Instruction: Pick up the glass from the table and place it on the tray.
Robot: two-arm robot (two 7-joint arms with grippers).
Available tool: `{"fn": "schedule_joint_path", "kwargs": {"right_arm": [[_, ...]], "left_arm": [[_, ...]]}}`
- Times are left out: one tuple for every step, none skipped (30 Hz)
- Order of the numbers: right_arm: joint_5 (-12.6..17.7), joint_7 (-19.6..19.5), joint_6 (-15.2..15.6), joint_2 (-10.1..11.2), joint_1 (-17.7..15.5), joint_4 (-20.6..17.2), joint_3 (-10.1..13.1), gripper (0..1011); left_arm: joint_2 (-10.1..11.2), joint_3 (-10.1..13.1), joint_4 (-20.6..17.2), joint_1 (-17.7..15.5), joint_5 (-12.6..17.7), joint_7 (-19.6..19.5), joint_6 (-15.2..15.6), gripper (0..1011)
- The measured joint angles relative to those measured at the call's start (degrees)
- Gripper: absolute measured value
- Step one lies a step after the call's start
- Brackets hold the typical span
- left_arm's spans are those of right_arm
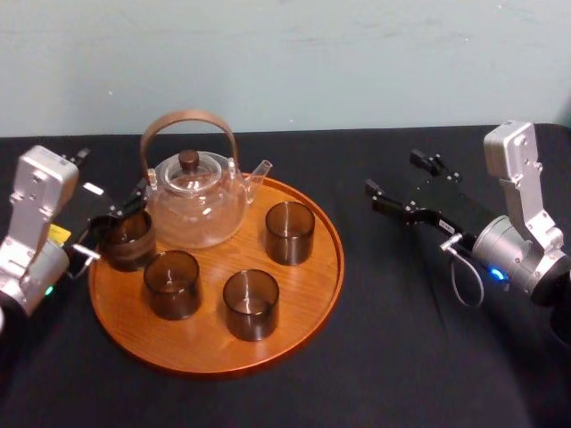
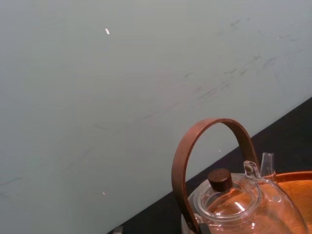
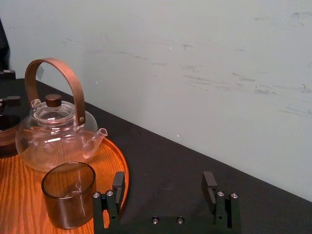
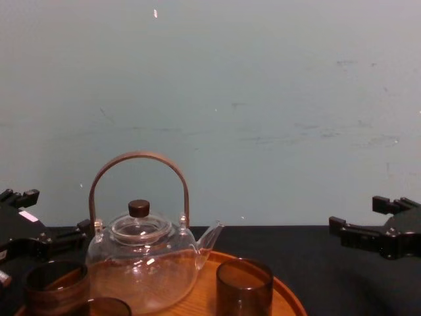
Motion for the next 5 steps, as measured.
{"fn": "schedule_joint_path", "kwargs": {"right_arm": [[0.0,0.01,0.0,0.0,0.0,-0.01,0.0,1002],[0.0,0.02,0.0,0.01,0.0,-0.03,-0.01,1002],[0.0,0.03,0.0,0.01,0.0,-0.04,-0.02,1002],[0.0,0.03,0.0,0.02,0.0,-0.04,-0.02,1002],[0.0,0.03,0.0,0.03,0.0,-0.05,-0.03,1002]], "left_arm": [[0.0,0.0,0.0,0.0,0.0,0.0,0.0,1001],[0.0,0.0,0.0,0.0,0.0,0.0,0.0,1001],[0.0,0.0,0.0,0.0,0.0,0.0,0.0,1001],[0.0,0.0,0.0,0.0,0.0,0.0,0.0,1001],[0.0,0.0,0.0,0.0,0.0,0.0,0.0,1001]]}}
